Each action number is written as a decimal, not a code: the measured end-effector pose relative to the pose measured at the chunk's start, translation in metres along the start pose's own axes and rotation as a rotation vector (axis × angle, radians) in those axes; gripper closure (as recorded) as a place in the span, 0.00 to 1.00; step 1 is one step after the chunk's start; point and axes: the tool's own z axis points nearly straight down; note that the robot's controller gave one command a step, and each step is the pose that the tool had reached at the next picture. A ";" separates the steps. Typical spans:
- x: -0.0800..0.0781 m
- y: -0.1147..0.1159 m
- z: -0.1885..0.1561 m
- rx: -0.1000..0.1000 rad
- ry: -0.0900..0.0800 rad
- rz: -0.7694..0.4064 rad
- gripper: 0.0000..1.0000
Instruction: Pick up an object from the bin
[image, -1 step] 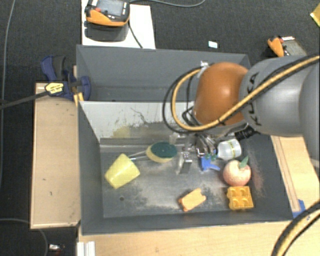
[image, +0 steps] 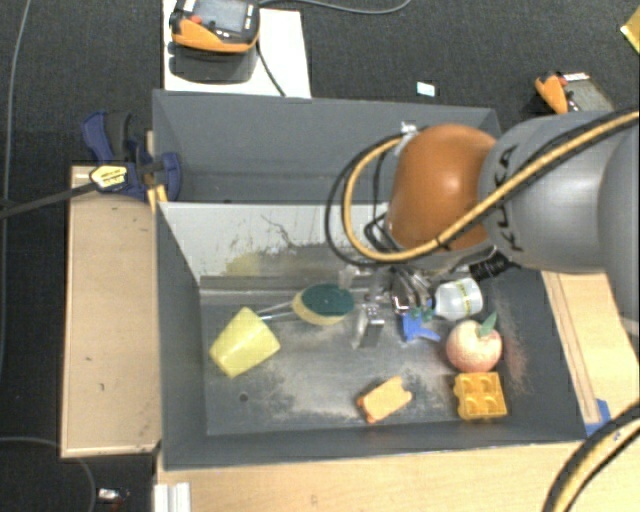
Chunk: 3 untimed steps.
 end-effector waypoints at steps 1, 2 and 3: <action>0.016 0.029 -0.025 0.000 -0.003 -0.045 0.00; 0.026 0.047 0.036 -0.002 -0.008 0.016 0.00; 0.043 0.051 0.048 -0.001 -0.008 0.063 0.00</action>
Offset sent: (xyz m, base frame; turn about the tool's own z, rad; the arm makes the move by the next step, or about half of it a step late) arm -0.0325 0.0532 -0.0597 0.0356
